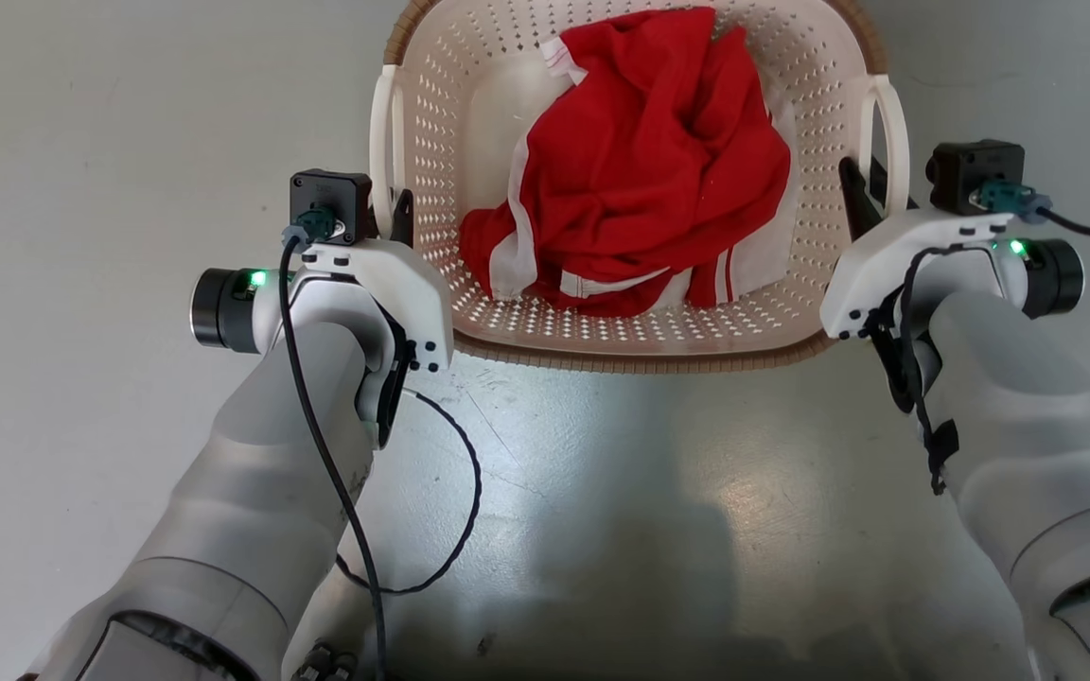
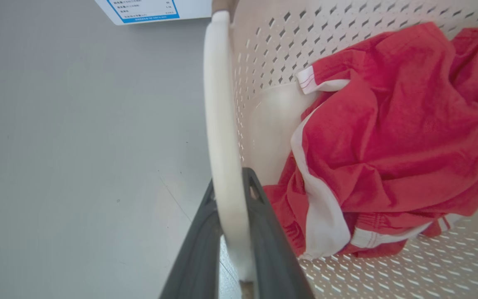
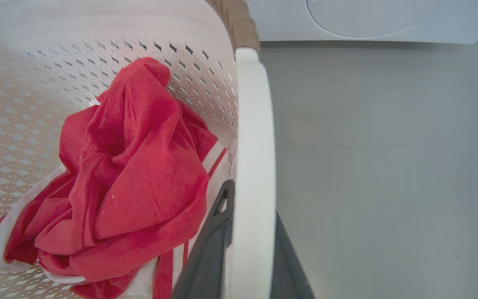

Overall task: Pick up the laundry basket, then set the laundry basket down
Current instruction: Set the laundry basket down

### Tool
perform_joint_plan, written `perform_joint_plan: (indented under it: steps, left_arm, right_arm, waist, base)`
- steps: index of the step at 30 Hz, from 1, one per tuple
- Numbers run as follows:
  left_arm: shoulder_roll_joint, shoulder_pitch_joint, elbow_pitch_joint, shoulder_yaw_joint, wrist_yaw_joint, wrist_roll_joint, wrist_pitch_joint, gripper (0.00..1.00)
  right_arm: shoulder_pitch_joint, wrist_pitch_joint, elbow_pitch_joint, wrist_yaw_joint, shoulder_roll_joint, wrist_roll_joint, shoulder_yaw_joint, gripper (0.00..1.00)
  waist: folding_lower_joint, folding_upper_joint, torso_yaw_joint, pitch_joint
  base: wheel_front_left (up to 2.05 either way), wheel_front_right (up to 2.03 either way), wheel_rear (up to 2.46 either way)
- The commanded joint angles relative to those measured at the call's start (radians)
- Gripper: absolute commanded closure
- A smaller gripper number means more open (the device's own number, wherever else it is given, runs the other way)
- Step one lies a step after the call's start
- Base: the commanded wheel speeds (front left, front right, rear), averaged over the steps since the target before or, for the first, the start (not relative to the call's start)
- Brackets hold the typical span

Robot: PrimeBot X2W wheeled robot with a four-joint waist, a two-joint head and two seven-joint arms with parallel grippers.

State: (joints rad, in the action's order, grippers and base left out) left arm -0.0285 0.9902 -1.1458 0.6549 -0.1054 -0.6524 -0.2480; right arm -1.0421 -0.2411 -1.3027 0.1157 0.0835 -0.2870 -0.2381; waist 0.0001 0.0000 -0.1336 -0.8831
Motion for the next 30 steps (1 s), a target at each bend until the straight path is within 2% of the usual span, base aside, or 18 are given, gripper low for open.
perform_joint_plan:
  steps: [1,4,5,6,8,13,17,19,20,22,23,24,25,26,27,28,30]
  left_arm:
    - [-0.028,0.013,0.012,-0.019,-0.002,0.02,-0.014,1.0]
    - [-0.026,0.014,0.007,-0.029,0.0,0.03,-0.014,1.0]
    - [-0.026,0.015,0.005,-0.032,0.002,0.033,-0.014,1.0]
    - [-0.025,0.015,0.003,-0.035,0.003,0.035,-0.014,1.0]
    - [-0.024,0.014,-0.002,-0.039,0.006,0.04,-0.014,1.0]
    - [-0.023,0.014,-0.013,-0.049,0.011,0.051,-0.014,1.0]
    - [-0.022,0.018,-0.015,-0.055,0.012,0.058,-0.014,1.0]
    - [-0.022,0.019,-0.014,-0.058,0.013,0.061,-0.014,1.0]
    - [-0.022,0.018,-0.012,-0.059,0.014,0.061,-0.014,1.0]
    - [-0.022,0.015,-0.009,-0.06,0.015,0.062,-0.014,1.0]
    - [-0.022,0.015,-0.009,-0.06,0.014,0.062,-0.014,0.85]
    - [-0.022,0.014,-0.008,-0.061,0.014,0.062,-0.014,0.78]
    - [-0.022,0.013,-0.008,-0.062,0.014,0.062,-0.014,0.77]
    - [-0.022,0.012,-0.007,-0.062,0.014,0.062,-0.014,0.75]
    - [-0.022,0.012,-0.007,-0.062,0.014,0.062,-0.014,0.75]
    - [-0.022,0.01,-0.006,-0.063,0.013,0.06,-0.014,0.57]
    - [-0.022,0.01,-0.006,-0.063,0.013,0.059,-0.014,0.56]
  right_arm:
    - [0.02,-0.016,0.012,0.015,-0.033,0.024,-0.023,1.0]
    - [0.018,-0.017,0.012,0.015,-0.033,0.033,-0.019,1.0]
    - [0.017,-0.018,0.012,0.015,-0.033,0.036,-0.017,0.85]
    - [0.017,-0.018,0.012,0.015,-0.033,0.038,-0.016,0.82]
    - [0.018,-0.018,0.012,0.015,-0.033,0.04,-0.015,0.82]
    - [0.022,-0.019,0.012,0.015,-0.033,0.042,-0.017,0.93]
    - [0.017,-0.02,0.012,0.015,-0.033,0.045,-0.017,0.86]
    - [0.015,-0.02,0.012,0.015,-0.033,0.047,-0.015,0.77]
    - [0.014,-0.02,0.012,0.015,-0.033,0.048,-0.015,0.67]
    - [0.013,-0.02,0.012,0.015,-0.033,0.05,-0.015,0.54]
    - [0.012,-0.02,0.012,0.015,-0.033,0.051,-0.015,0.44]
    - [0.012,-0.02,0.012,0.015,-0.033,0.052,-0.015,0.23]
    - [0.012,-0.02,0.012,0.015,-0.033,0.053,-0.014,0.15]
    - [0.012,-0.02,0.012,0.015,-0.033,0.055,-0.013,0.09]
    - [0.012,-0.02,0.012,0.015,-0.033,0.055,-0.013,0.09]
    - [0.011,-0.02,0.012,0.015,-0.033,0.058,-0.01,0.0]
    - [0.01,-0.02,0.012,0.015,-0.033,0.06,-0.009,0.0]
  waist:
    - [0.0,0.0,0.001,-0.001]
    - [0.0,0.0,0.003,-0.002]
    - [0.0,0.0,0.003,-0.002]
    - [0.0,0.0,0.003,-0.002]
    - [0.0,0.0,0.005,-0.001]
    - [0.0,0.0,0.007,-0.003]
    - [0.0,0.0,0.009,-0.009]
    - [0.0,0.0,0.01,-0.012]
    - [0.0,0.0,0.01,-0.012]
    - [0.0,0.0,0.011,-0.012]
    - [0.0,0.0,0.012,-0.012]
    - [0.0,0.0,0.012,-0.011]
    - [0.0,0.0,0.013,-0.011]
    - [0.0,0.0,0.013,-0.012]
    - [0.0,0.0,0.013,-0.012]
    - [0.0,0.0,0.014,-0.012]
    - [0.0,0.0,0.014,-0.012]
  base:
    - [0.0,0.0,0.0]
    - [0.0,0.0,0.0]
    - [0.0,0.0,0.0]
    - [0.0,0.0,0.0]
    - [0.0,0.0,0.0]
    - [0.0,0.0,0.0]
    - [0.0,0.0,0.0]
    - [0.0,0.0,0.0]
    - [0.0,0.0,0.0]
    - [0.0,0.0,0.0]
    - [0.0,0.0,0.0]
    - [0.0,0.0,0.0]
    - [0.0,0.0,0.0]
    - [0.0,0.0,0.0]
    - [0.0,0.0,0.0]
    - [0.0,0.0,0.0]
    - [0.0,0.0,0.0]
